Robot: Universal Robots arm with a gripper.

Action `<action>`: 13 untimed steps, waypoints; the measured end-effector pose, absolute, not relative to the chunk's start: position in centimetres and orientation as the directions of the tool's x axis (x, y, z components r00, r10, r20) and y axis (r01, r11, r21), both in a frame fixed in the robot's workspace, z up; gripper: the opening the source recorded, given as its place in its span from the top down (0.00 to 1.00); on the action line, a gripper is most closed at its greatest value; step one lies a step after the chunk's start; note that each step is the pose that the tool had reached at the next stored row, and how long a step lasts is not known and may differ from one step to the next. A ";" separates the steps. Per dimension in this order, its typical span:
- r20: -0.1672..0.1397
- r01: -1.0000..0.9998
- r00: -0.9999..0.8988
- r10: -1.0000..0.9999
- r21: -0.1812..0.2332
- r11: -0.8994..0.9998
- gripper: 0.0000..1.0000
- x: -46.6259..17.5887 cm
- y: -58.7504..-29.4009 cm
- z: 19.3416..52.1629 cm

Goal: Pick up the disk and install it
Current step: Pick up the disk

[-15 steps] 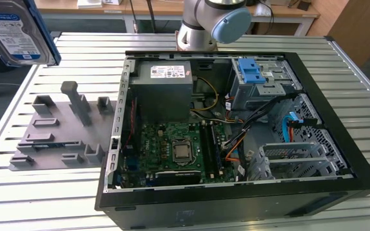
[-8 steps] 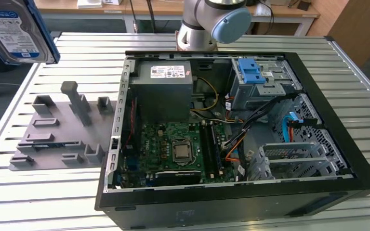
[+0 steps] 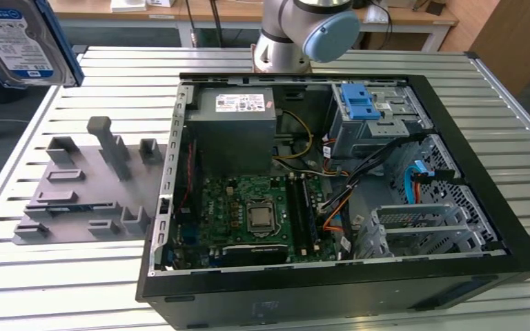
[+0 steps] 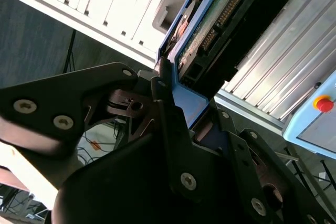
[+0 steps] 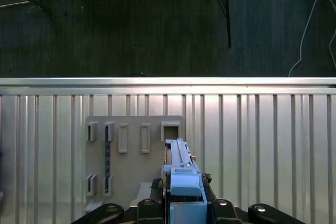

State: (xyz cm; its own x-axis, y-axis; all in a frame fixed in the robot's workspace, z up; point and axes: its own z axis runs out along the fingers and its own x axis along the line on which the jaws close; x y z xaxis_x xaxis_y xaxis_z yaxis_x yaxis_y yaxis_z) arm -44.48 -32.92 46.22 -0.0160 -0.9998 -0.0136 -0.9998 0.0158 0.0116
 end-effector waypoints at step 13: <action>-0.014 -1.000 -0.016 -1.000 0.012 0.016 0.64 -44.5 -32.9 47.2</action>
State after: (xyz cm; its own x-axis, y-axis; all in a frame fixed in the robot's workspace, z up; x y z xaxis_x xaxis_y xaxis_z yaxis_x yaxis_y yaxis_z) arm -44.48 -32.92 47.18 -0.0159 -0.9998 -0.0136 -0.9998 0.0158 0.0116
